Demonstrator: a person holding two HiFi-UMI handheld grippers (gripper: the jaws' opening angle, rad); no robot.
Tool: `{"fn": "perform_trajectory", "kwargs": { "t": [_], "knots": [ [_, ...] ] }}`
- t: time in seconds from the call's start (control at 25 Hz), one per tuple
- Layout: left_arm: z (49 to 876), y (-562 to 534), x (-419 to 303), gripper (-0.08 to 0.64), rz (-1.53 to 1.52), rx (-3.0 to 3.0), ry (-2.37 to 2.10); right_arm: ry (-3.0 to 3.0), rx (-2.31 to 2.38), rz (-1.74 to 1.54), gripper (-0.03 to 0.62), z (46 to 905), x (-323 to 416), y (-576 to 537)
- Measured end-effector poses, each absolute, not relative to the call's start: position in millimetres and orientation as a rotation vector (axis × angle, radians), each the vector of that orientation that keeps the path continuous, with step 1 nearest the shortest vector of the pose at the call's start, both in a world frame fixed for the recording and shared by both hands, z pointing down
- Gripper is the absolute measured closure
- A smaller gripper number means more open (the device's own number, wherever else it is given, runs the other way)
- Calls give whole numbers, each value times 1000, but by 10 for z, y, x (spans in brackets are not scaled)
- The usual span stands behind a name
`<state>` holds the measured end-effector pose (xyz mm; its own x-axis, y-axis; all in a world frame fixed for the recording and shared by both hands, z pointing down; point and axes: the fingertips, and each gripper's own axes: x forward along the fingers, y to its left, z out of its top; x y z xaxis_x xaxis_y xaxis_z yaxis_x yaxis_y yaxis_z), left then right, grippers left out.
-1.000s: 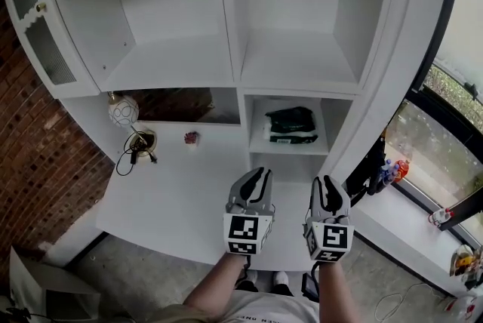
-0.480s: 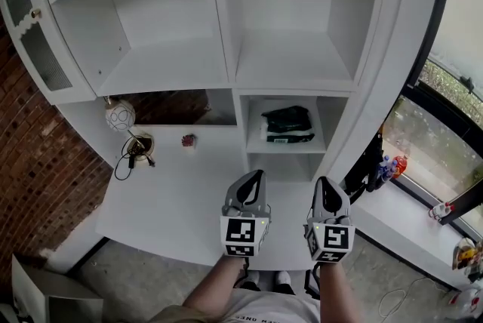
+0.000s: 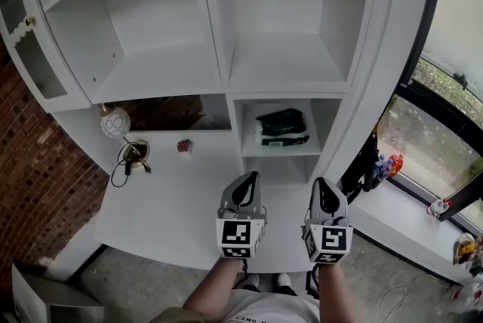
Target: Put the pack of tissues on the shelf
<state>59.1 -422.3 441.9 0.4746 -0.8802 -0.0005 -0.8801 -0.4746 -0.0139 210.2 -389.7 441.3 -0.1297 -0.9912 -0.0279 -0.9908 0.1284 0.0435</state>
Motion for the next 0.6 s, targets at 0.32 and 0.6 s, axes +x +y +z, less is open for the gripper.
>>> {"fn": "perform_trajectory", "kwargs": {
  "t": [0.32,0.6],
  "knots": [
    [4382,-4261,598,552,-2,-2667,1595,-2370,2094,-104,594,4283,2083,-3918],
    [4378,-4284,622,552,-11,-2662,1582,-2378,2085,-159,594,4172,2020,-3951]
  ]
}}
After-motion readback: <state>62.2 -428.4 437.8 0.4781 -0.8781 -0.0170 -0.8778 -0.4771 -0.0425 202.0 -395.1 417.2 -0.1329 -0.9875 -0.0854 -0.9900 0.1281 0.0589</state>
